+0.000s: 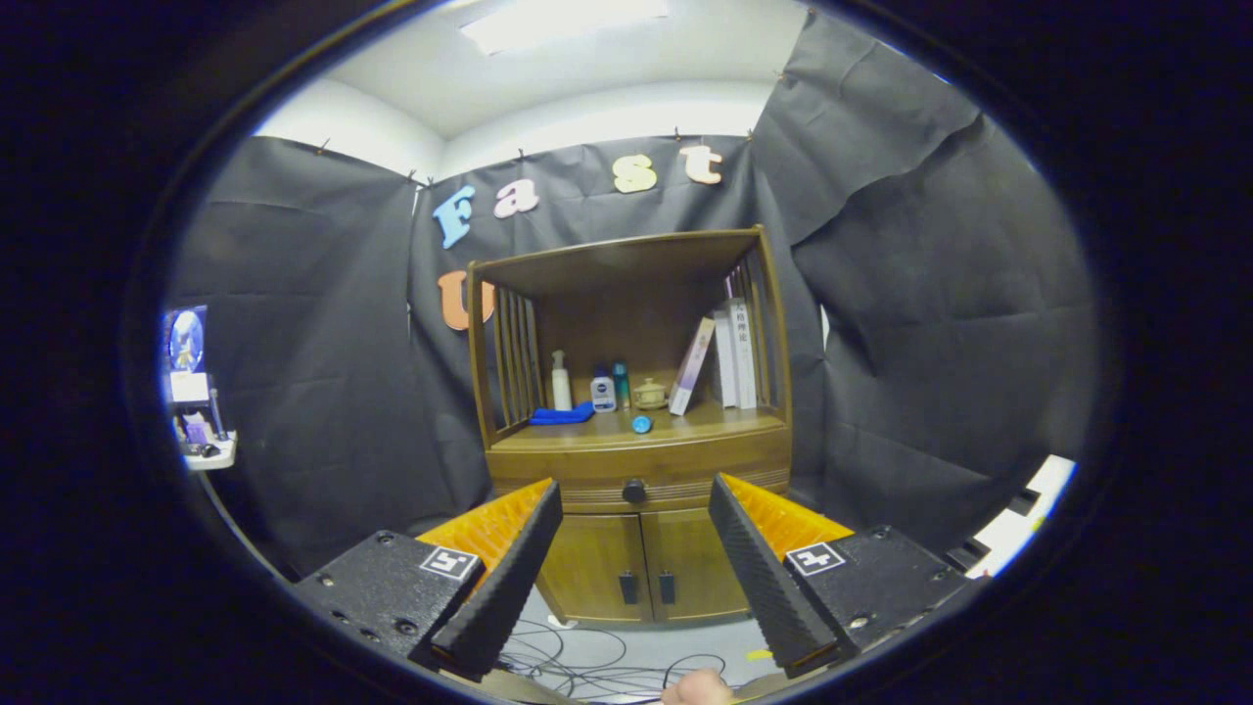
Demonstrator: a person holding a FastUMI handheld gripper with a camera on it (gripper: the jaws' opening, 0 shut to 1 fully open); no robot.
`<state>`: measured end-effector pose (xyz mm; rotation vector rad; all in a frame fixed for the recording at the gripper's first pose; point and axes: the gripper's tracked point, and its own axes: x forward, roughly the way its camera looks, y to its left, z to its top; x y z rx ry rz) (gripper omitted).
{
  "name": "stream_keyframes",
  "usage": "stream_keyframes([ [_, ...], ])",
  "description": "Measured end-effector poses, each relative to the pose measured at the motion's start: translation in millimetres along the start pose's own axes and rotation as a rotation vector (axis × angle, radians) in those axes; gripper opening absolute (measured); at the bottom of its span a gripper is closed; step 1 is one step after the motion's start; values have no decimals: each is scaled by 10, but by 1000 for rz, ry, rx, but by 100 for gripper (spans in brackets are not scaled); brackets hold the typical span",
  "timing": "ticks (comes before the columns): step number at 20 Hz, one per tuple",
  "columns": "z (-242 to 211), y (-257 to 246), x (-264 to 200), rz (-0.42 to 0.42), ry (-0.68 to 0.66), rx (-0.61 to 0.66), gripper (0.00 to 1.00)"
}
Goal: Pull open the drawer, take out the items inside it, and place them on the countertop above the cabinet.
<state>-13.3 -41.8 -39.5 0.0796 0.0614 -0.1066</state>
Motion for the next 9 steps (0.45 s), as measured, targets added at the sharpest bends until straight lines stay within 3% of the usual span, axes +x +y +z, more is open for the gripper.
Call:
stream_keyframes([
  [9,-98,140,-190,28,11,-9,99],
])
